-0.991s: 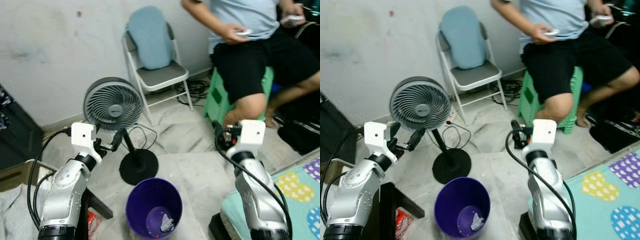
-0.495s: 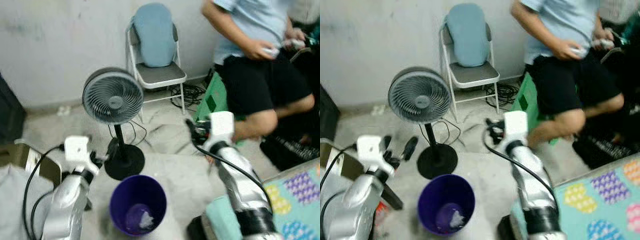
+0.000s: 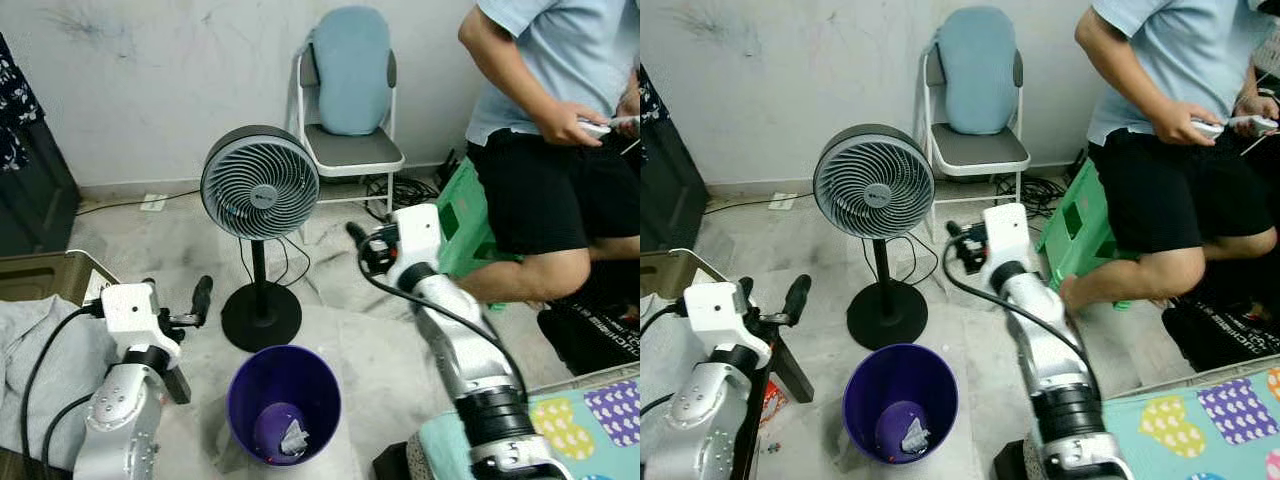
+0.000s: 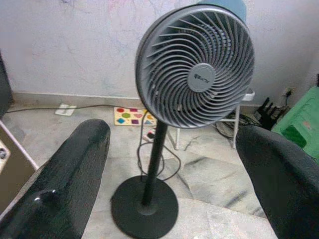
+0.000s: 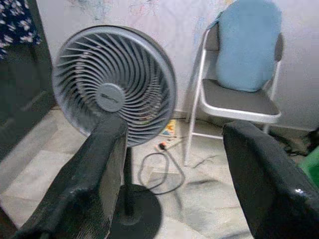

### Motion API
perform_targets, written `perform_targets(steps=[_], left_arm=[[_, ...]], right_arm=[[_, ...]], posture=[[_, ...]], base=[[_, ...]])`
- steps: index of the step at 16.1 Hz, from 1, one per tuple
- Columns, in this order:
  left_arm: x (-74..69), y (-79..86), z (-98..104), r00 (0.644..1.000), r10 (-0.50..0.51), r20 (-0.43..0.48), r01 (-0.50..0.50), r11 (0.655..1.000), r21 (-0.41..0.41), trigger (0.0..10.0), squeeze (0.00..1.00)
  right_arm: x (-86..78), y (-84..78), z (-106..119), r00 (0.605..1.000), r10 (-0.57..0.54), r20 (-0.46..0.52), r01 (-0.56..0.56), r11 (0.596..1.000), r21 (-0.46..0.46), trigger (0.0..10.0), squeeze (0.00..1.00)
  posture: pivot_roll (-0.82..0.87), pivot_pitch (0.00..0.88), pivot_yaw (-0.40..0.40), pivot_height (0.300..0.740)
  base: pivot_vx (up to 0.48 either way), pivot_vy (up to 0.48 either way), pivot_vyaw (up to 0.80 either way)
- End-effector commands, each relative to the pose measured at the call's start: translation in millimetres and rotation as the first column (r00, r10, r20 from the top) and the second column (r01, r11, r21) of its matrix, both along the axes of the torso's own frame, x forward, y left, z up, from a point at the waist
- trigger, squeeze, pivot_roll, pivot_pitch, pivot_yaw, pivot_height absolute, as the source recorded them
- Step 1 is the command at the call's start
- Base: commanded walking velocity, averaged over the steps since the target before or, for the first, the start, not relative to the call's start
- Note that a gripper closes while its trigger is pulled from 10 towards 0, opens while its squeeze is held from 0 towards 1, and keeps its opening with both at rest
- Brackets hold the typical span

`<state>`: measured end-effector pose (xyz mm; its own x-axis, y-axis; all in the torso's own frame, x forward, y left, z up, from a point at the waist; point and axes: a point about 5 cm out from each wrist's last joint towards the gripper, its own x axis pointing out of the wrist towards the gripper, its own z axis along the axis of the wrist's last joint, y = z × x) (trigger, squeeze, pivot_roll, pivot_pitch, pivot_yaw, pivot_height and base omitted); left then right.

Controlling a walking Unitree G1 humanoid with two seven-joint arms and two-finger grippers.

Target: Clean up the room

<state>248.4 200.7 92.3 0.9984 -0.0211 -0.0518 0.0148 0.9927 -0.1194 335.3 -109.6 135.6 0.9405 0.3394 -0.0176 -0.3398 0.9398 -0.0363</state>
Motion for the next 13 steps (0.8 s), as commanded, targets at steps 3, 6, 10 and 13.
perform_targets(steps=[3,6,10,13], left_arm=[[-2.5,-9.0,14,0.997,-0.052,0.064,0.054,0.998,-0.025,10.0,0.00],[-8.8,-4.1,20,0.996,-0.062,0.071,0.065,0.997,-0.035,10.0,0.00],[-4.4,-6.2,21,0.995,-0.070,0.068,0.073,0.996,-0.046,10.0,0.00],[-7.0,-11.7,21,0.994,-0.096,0.060,0.099,0.994,-0.049,10.0,0.00]], right_arm=[[-8.5,-9.7,5,0.998,-0.036,0.048,0.038,0.999,-0.034,10.0,0.00],[-18.9,-16.3,12,0.994,-0.067,0.091,0.071,0.996,-0.049,10.0,0.00],[-31.5,-12.3,7,0.995,-0.057,0.076,0.061,0.997,-0.054,10.0,0.00],[-33.9,-13.4,7,0.995,-0.057,0.081,0.063,0.996,-0.067,10.0,0.00]], posture=[[-0.15,0.000,-0.058,0.740],[-0.16,0.000,-0.049,0.740],[-0.17,0.000,-0.039,0.740],[-0.17,0.000,-0.029,0.740]], base=[[0.000,0.000,0.00],[0.000,0.000,0.53],[0.000,0.000,0.80],[0.000,0.000,0.80]])
